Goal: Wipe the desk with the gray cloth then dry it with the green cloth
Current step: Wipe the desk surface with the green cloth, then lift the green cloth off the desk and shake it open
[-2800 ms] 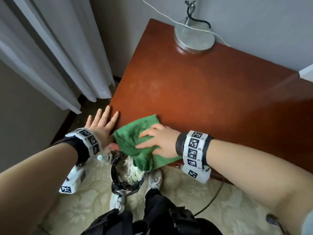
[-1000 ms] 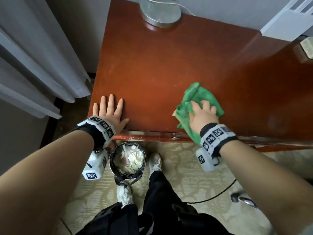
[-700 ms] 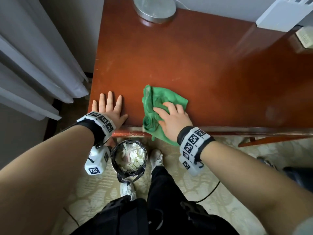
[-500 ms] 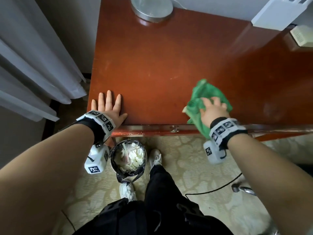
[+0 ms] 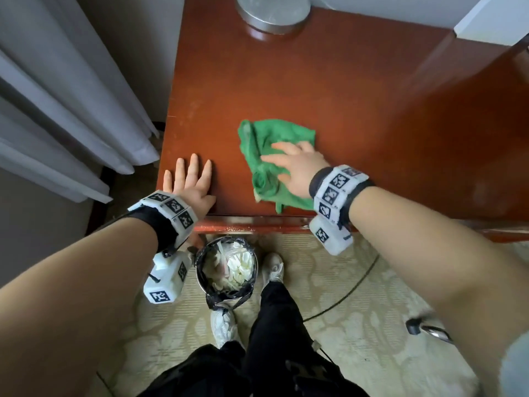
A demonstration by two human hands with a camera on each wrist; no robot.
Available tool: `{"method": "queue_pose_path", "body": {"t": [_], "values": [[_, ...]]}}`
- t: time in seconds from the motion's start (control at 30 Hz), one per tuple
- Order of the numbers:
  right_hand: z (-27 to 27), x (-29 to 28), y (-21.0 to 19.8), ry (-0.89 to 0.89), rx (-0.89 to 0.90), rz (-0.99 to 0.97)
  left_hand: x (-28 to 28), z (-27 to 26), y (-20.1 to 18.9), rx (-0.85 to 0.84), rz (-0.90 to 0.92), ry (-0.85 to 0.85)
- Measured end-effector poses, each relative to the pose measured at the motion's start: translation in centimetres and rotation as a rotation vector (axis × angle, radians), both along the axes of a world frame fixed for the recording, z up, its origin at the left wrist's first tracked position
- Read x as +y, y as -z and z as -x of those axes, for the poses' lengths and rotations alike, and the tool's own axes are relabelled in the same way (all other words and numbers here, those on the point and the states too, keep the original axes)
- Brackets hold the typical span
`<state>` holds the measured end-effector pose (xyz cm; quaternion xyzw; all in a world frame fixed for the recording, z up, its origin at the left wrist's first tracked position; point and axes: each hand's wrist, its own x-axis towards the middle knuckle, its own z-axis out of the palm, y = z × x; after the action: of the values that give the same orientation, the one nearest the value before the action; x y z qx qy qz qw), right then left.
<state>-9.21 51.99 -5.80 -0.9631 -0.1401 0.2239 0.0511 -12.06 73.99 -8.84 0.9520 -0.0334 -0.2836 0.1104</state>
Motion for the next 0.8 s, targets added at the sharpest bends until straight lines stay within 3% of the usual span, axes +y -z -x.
{"method": "queue_pose_path", "body": {"t": [0.07, 0.13, 0.2, 0.3, 0.37, 0.47, 0.57, 0.7, 0.8], "values": [[3.9, 0.5, -1.0, -0.291, 0.136, -0.041, 0.3, -0.1, -0.3, 0.001, 0.058, -0.024], [5.8, -0.7, -2.1, -0.429, 0.293, -0.068, 0.5, -0.1, -0.5, 0.013, 0.084, -0.027], [4.9, -2.5, -3.0, -0.317, 0.293, -0.136, 0.4, -0.1, -0.5, 0.019, 0.083, -0.028], [0.2, -4.7, -2.9, 0.025, 0.017, -0.207, 0.2, -0.1, -0.3, 0.02, 0.036, -0.015], [-3.0, -5.0, -1.7, 0.244, -0.1, -0.11, 0.0, -0.1, -0.2, 0.022, 0.016, -0.012], [-5.7, -3.2, 0.3, 0.397, -0.043, 0.007, -0.1, 0.0, -0.2, 0.025, 0.013, -0.025], [-5.6, 0.1, 0.5, 0.136, -0.008, -0.012, -0.1, 0.0, 0.0, 0.004, 0.067, -0.068], [-0.2, 0.5, -0.7, -0.309, 0.198, -0.072, 0.4, 0.0, 0.0, -0.059, 0.276, -0.2], [3.2, -1.4, -2.3, -0.427, 0.279, -0.066, 0.5, 0.0, 0.0, -0.029, 0.302, -0.22]]}}
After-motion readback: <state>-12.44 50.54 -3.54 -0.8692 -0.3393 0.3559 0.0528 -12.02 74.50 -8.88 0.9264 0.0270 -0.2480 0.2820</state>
